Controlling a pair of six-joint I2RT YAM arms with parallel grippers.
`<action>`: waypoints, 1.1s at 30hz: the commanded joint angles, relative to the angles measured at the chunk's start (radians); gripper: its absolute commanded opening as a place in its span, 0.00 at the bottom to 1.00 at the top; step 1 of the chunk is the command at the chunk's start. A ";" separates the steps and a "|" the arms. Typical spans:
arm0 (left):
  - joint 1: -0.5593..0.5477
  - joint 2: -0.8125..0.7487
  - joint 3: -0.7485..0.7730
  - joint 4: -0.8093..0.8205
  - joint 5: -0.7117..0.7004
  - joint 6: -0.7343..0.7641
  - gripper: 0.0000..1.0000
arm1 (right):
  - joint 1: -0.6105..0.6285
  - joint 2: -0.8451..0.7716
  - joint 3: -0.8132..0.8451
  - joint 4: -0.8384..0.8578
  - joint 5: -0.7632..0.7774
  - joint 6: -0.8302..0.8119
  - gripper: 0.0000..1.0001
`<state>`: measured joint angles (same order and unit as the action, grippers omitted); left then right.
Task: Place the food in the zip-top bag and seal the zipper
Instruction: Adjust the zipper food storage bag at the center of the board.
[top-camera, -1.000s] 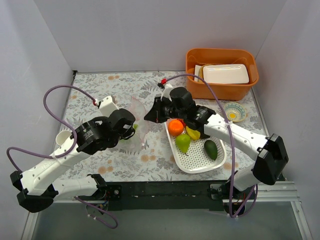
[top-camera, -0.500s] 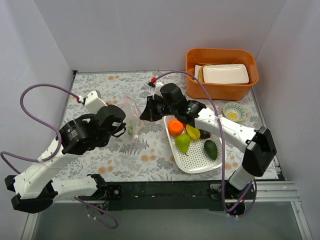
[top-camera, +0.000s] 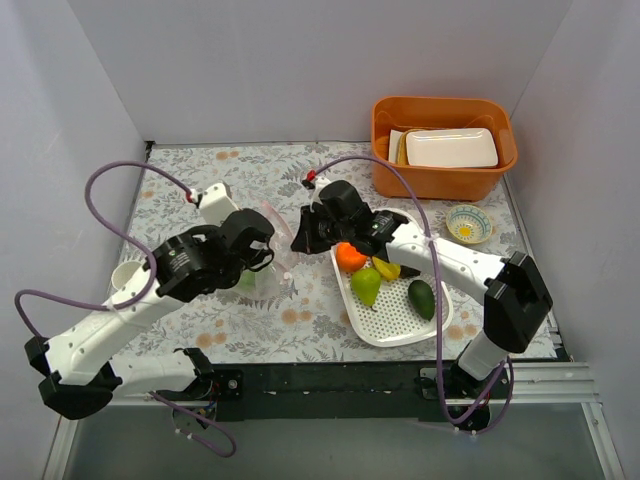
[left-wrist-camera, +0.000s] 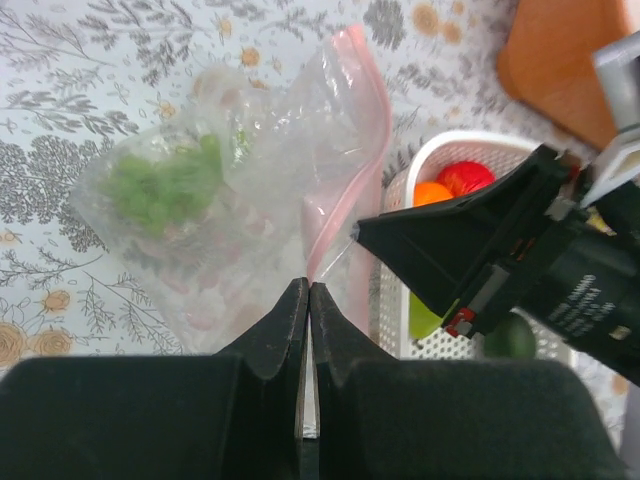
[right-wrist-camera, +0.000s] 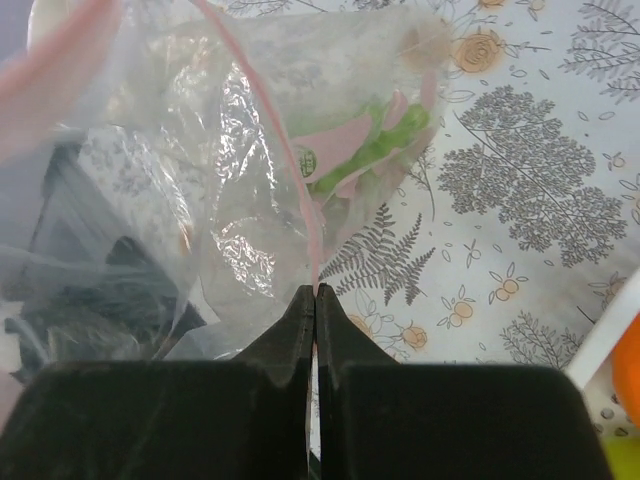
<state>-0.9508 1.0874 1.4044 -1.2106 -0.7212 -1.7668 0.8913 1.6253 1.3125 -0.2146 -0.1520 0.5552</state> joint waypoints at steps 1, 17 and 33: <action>0.004 0.043 -0.108 0.162 0.112 0.063 0.00 | -0.002 -0.108 -0.083 -0.006 0.144 0.025 0.01; 0.004 0.146 -0.203 0.358 0.193 0.138 0.00 | -0.005 -0.550 -0.439 -0.167 0.410 0.117 0.83; 0.004 0.141 -0.277 0.428 0.330 0.171 0.00 | -0.103 -0.513 -0.595 -0.141 0.353 0.091 0.91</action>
<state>-0.9504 1.2606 1.1534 -0.7837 -0.4267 -1.6104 0.8272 1.0714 0.7101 -0.4351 0.2436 0.6899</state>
